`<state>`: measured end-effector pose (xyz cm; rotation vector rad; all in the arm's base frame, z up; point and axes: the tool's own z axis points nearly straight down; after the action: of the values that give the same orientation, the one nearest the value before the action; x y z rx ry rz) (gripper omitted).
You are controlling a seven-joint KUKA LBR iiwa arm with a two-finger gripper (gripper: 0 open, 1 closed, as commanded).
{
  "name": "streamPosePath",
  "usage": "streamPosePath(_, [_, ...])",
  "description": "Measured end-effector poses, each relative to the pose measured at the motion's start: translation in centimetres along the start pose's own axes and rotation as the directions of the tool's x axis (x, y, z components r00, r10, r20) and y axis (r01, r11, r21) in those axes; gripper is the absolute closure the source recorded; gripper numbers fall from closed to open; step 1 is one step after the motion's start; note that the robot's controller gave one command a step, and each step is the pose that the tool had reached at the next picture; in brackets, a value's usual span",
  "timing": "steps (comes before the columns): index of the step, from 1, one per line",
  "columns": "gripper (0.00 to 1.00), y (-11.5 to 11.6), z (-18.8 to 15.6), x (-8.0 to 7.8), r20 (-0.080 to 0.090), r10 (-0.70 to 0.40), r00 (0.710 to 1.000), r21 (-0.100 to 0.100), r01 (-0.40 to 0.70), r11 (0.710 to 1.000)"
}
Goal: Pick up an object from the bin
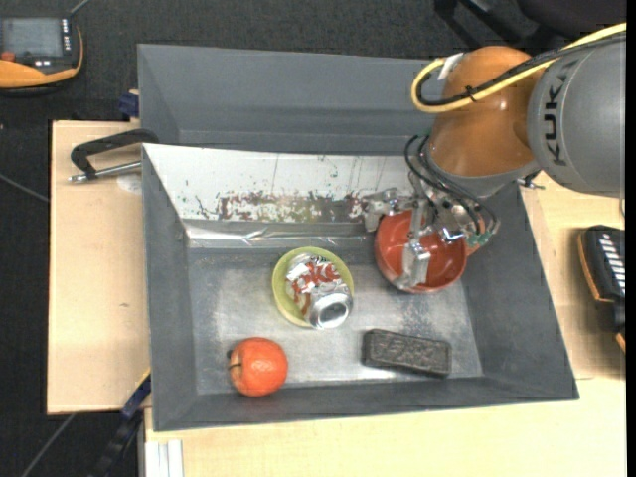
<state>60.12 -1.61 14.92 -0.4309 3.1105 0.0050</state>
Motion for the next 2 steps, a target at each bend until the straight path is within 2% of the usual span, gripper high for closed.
streamPosePath(1, [1.0,-0.1,-0.2,0.0,0.003,0.001,1.0,0.001,-0.001,1.0])
streamPosePath(2, [1.0,-6.4,1.8,2.1,0.003,0.089,0.996,0.002,-0.089,0.996])
